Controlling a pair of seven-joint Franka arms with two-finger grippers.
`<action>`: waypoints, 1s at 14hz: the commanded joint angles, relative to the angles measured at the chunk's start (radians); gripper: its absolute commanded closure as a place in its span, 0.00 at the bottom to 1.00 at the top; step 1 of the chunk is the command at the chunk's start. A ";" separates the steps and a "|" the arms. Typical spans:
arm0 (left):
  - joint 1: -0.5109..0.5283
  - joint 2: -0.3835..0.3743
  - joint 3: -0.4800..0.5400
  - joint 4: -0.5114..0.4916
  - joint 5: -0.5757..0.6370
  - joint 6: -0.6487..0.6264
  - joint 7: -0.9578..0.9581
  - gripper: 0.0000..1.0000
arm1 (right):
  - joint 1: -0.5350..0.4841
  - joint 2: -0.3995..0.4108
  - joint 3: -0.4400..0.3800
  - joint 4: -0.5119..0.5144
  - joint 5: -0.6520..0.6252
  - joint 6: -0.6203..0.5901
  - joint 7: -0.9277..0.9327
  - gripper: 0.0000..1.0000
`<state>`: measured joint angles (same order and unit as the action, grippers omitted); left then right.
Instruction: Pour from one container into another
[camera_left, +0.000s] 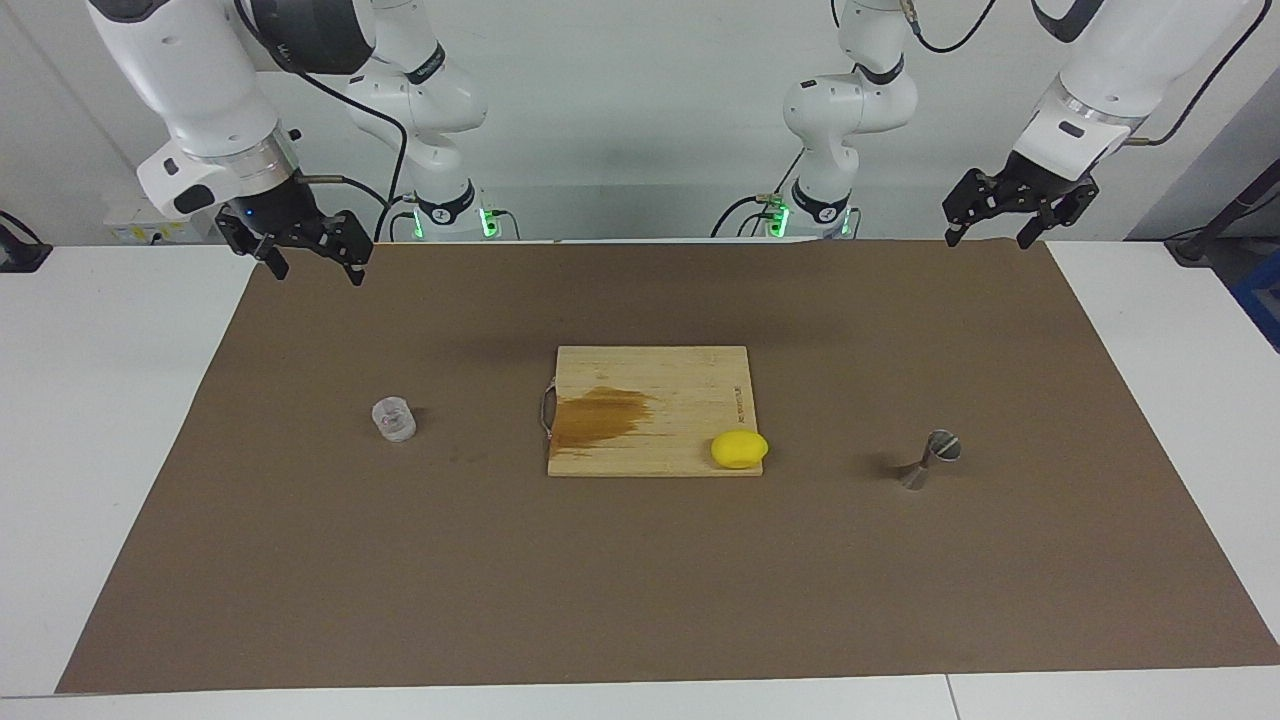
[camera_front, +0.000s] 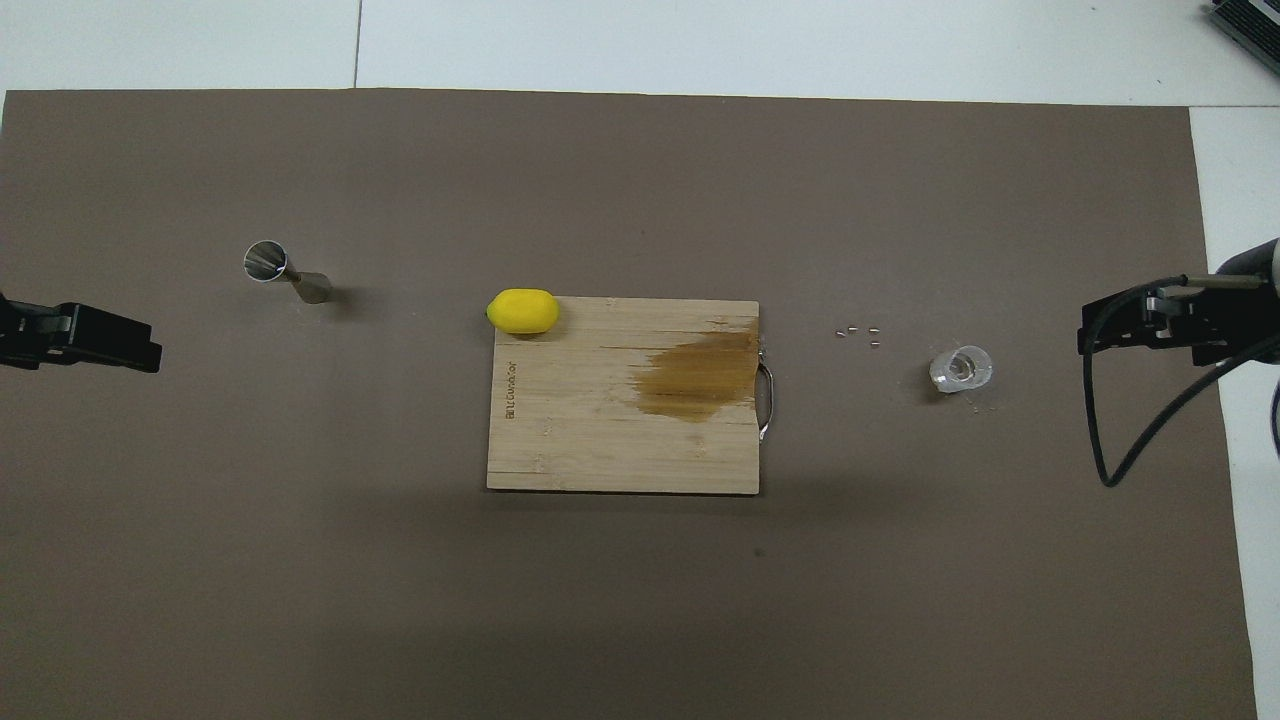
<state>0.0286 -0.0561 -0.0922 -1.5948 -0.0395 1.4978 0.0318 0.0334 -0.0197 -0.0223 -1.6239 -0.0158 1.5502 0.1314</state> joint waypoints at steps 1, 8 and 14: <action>-0.021 0.014 0.006 -0.027 0.015 0.030 -0.030 0.00 | -0.010 -0.023 0.005 -0.024 0.005 -0.004 0.002 0.00; -0.053 0.312 0.132 0.151 -0.106 -0.143 -0.209 0.00 | -0.010 -0.023 0.007 -0.024 0.005 -0.004 0.002 0.00; -0.250 0.400 0.588 0.064 -0.582 -0.119 -0.565 0.00 | -0.010 -0.023 0.007 -0.024 0.005 -0.004 0.002 0.00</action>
<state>-0.1126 0.3133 0.3246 -1.5023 -0.4856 1.3884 -0.4143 0.0334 -0.0197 -0.0223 -1.6239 -0.0158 1.5502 0.1314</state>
